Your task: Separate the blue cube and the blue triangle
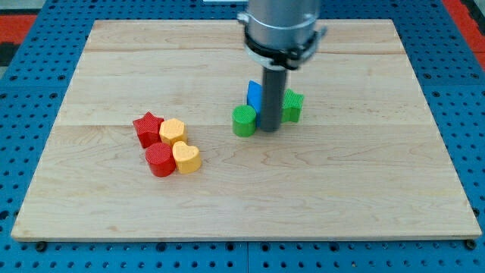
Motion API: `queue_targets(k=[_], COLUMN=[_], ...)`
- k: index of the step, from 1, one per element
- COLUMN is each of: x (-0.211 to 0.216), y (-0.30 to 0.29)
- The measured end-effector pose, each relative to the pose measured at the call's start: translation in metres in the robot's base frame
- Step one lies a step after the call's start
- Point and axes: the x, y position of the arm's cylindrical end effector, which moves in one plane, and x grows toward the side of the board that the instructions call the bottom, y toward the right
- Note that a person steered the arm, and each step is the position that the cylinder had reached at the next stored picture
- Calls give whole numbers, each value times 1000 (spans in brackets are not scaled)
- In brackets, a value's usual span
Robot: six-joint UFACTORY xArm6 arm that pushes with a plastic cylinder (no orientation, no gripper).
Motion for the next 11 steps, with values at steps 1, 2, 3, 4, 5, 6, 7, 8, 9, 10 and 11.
queue_targets(k=[1,2,3,4,5,6,7,8,9,10,11], x=[-44,-89,-123,-105,-98,-86,-88,-102,-126,-146,-141], y=[-33,-50,-52,-76,-49,-6,-6,-2,16,39,71])
